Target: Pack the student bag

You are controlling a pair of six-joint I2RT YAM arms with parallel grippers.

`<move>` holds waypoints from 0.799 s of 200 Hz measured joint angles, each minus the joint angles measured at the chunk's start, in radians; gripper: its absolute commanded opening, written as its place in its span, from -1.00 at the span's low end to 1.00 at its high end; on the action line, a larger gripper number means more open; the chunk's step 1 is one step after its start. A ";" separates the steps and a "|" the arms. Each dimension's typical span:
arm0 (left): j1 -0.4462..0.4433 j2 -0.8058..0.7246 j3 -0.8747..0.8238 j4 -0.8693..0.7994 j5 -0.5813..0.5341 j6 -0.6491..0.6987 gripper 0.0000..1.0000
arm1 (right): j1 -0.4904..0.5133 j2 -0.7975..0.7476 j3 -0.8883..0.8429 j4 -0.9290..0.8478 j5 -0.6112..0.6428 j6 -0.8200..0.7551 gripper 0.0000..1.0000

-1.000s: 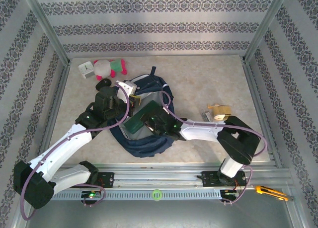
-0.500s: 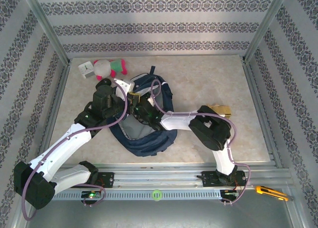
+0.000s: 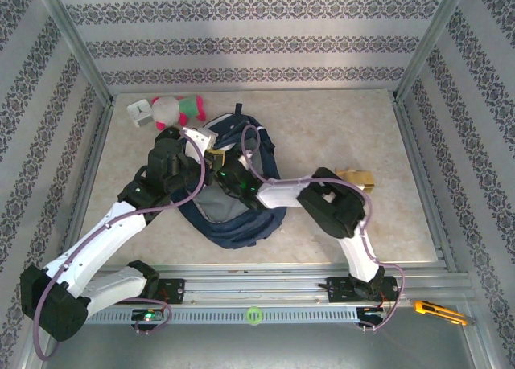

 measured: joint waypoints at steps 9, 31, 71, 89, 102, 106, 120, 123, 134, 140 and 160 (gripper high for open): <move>-0.002 -0.008 -0.003 -0.005 -0.010 0.004 -1.00 | 0.009 -0.105 -0.095 -0.035 0.001 -0.019 -0.02; -0.005 -0.034 -0.030 -0.004 -0.019 0.006 -1.00 | 0.024 -0.323 -0.216 -0.084 -0.003 -0.066 0.00; -0.005 -0.065 -0.079 0.008 -0.018 0.006 -1.00 | 0.004 -0.600 -0.299 -0.248 -0.040 -0.164 0.09; -0.005 -0.087 -0.103 0.015 -0.013 0.007 -1.00 | -0.055 -0.684 -0.302 -0.379 -0.106 -0.237 0.21; -0.005 -0.099 -0.114 0.017 -0.007 0.008 -1.00 | -0.125 -0.732 -0.300 -0.480 -0.163 -0.300 0.26; -0.005 -0.101 -0.116 0.017 -0.003 0.011 -1.00 | -0.158 -0.747 -0.298 -0.520 -0.181 -0.324 0.28; -0.005 -0.102 -0.117 0.017 0.011 0.014 -1.00 | -0.259 -0.781 -0.286 -0.641 -0.227 -0.410 0.34; -0.005 -0.102 -0.118 0.017 0.013 0.015 -1.00 | -0.287 -0.786 -0.282 -0.675 -0.243 -0.434 0.36; -0.005 -0.101 -0.118 0.015 0.026 0.023 -1.00 | -0.382 -0.797 -0.260 -0.780 -0.282 -0.521 0.43; -0.005 -0.101 -0.118 0.014 0.031 0.027 -1.00 | -0.434 -0.798 -0.245 -0.835 -0.297 -0.567 0.46; -0.005 -0.090 -0.118 0.015 0.042 0.037 -1.00 | -0.605 -0.793 -0.192 -1.007 -0.330 -0.731 0.58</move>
